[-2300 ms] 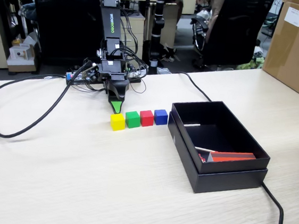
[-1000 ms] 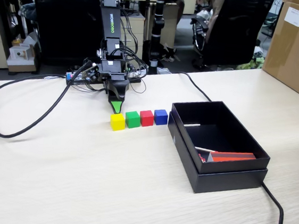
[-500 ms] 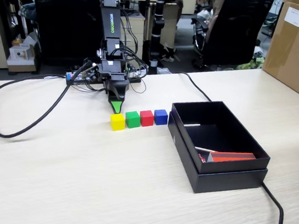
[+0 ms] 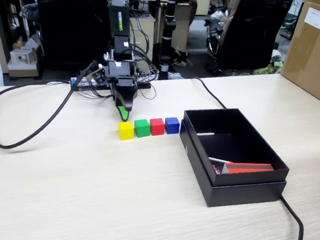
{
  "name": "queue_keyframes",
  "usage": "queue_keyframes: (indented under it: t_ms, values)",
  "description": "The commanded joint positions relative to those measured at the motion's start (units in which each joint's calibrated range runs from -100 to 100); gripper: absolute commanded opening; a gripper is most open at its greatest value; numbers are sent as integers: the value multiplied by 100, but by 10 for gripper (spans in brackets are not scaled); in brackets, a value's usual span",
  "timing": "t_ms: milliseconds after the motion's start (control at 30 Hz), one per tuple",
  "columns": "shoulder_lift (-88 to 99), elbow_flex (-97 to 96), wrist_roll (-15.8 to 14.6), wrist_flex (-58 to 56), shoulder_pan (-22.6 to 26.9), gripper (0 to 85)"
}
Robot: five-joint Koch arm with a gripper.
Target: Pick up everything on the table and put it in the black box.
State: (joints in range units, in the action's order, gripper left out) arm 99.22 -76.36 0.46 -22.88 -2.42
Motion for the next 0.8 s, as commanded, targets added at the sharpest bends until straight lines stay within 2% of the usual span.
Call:
queue_keyframes:
  t_ms: [0,100,200,300,333,433,767]
  values:
    - [-94,718,-93,-585,0,477]
    - [-393,1235,-98,-1034,-15,476]
    - [-1380,2260,-98,-2010,-20,475]
    - [-2389,3021,-98,-2502,-20,475]
    - [-3456,3755,-88,-2589,-63,475]
    - [-4443,4227,5,-2589,-166,475]
    - [-6199,4526,78,-2589,-205,471]
